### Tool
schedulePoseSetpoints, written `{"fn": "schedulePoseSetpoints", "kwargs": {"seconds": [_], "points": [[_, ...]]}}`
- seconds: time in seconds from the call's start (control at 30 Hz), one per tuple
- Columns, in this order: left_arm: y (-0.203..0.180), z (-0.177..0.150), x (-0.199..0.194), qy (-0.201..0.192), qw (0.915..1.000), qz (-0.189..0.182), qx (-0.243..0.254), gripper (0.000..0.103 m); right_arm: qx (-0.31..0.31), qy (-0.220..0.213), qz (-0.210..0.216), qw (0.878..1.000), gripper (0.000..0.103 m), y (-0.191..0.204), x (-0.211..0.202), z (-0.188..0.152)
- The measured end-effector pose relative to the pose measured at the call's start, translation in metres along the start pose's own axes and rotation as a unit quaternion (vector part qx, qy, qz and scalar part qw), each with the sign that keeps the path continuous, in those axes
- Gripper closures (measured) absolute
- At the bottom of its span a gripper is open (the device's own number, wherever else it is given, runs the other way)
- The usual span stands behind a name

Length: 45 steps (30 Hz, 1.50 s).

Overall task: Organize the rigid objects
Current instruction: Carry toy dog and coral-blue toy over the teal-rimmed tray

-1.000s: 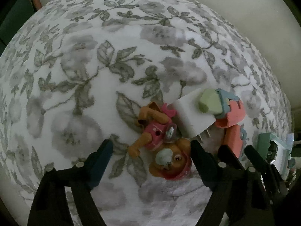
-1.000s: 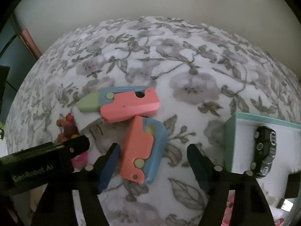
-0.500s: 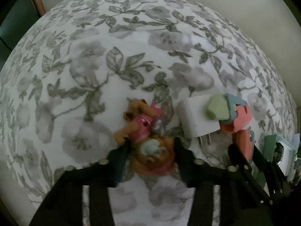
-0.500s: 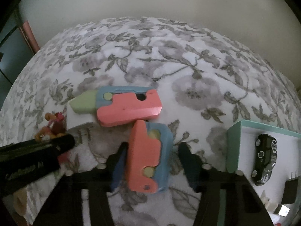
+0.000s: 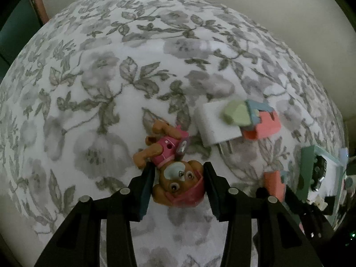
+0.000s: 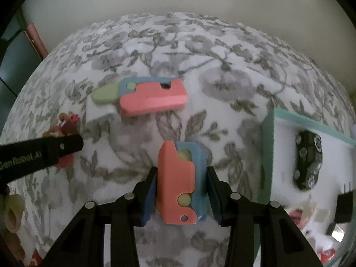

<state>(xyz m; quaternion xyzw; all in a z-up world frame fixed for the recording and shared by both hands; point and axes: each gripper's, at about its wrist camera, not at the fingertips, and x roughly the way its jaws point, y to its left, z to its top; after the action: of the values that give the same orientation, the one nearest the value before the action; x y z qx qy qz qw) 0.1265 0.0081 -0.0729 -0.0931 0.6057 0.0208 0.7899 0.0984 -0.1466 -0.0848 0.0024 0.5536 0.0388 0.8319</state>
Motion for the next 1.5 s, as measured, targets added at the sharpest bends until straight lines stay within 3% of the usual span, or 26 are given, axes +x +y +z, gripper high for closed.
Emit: {"fn": "schedulePoseSetpoints", "kwargs": {"seconds": [0.13, 0.4, 0.83, 1.5], "points": [[-0.004, -0.007, -0.014, -0.012, 0.9998, -0.004, 0.012, 0.057, 0.015, 0.006, 0.013, 1.000, 0.059, -0.004, -0.010, -0.008], [-0.021, -0.014, -0.047, -0.053, 0.9979, -0.020, 0.033, 0.057, 0.026, -0.029, 0.019, 0.999, 0.058, -0.015, -0.056, -0.016], [-0.058, -0.021, -0.105, -0.129, 0.9880, -0.048, 0.071, 0.057, 0.034, -0.075, 0.010, 0.997, 0.059, -0.036, -0.113, -0.026], [-0.136, -0.053, -0.105, -0.117, 0.9793, -0.062, 0.153, 0.057, 0.143, -0.071, -0.026, 0.987, 0.058, -0.134, -0.119, -0.039]]}}
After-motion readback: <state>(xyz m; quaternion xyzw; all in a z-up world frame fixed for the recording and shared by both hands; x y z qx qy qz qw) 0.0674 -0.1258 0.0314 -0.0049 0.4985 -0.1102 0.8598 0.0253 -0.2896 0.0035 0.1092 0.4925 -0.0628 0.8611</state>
